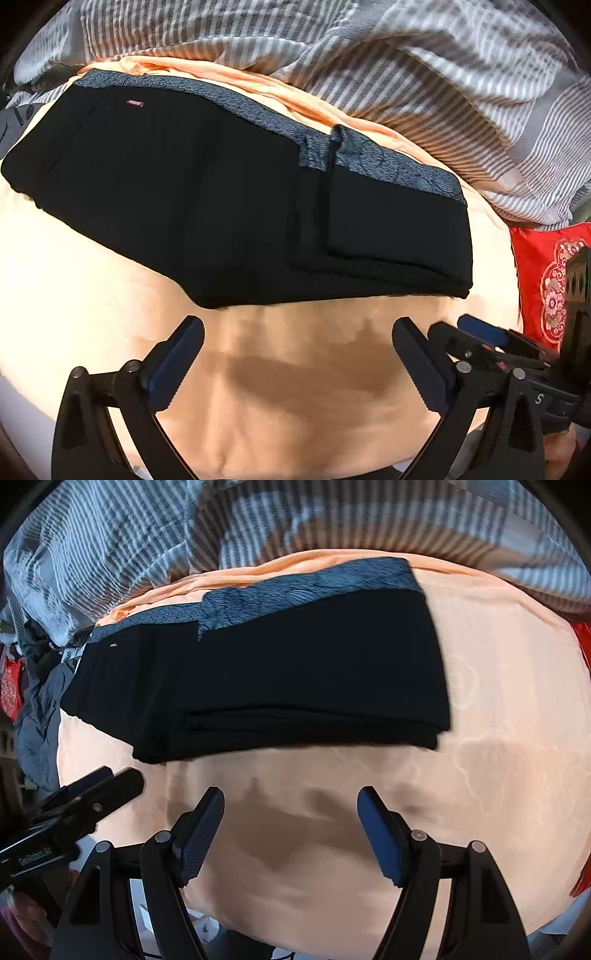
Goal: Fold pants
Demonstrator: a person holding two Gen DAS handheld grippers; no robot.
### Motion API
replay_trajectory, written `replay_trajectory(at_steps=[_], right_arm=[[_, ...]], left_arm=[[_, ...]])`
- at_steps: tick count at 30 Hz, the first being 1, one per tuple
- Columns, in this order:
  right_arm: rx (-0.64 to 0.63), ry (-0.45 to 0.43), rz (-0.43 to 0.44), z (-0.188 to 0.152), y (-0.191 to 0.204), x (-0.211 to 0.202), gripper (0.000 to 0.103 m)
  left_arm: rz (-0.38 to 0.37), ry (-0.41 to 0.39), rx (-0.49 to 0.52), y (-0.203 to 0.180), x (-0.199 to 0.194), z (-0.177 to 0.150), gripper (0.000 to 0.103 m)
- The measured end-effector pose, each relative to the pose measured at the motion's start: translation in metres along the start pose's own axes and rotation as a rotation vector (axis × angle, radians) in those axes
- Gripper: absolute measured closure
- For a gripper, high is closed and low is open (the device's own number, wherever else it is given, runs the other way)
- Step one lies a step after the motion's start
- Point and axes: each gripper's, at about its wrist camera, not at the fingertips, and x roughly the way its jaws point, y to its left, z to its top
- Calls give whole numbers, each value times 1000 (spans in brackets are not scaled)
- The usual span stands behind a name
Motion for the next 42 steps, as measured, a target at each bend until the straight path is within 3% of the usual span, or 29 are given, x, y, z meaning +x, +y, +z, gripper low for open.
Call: replay_trajectory(at_steps=[6, 9, 22, 25, 26, 29, 34, 39, 42], right_arm=[[-18, 1, -10, 11, 31, 8, 25], [-49, 4, -14, 16, 49, 11, 23], [-186, 22, -80, 29, 112, 38, 18], [-195, 29, -72, 31, 119, 43, 18], [-198, 34, -69, 31, 121, 44, 18], [-210, 47, -56, 30, 129, 48, 18], [-223, 52, -41, 27, 140, 52, 18], [-222, 59, -34, 28, 144, 56, 18], [-214, 60, -32, 28, 146, 57, 18]], left_arm=[[13, 10, -57, 36, -1, 6, 1], [-19, 45, -105, 60, 1, 7, 1], [98, -101, -256, 160, -35, 31, 1], [51, -141, -348, 189, -38, 40, 1], [2, -161, -389, 203, -38, 42, 1], [-73, -209, -455, 225, -35, 49, 10], [-117, -244, -477, 246, -18, 61, 16], [-233, -295, -536, 262, -9, 67, 16], [-243, -304, -539, 265, -4, 72, 16]])
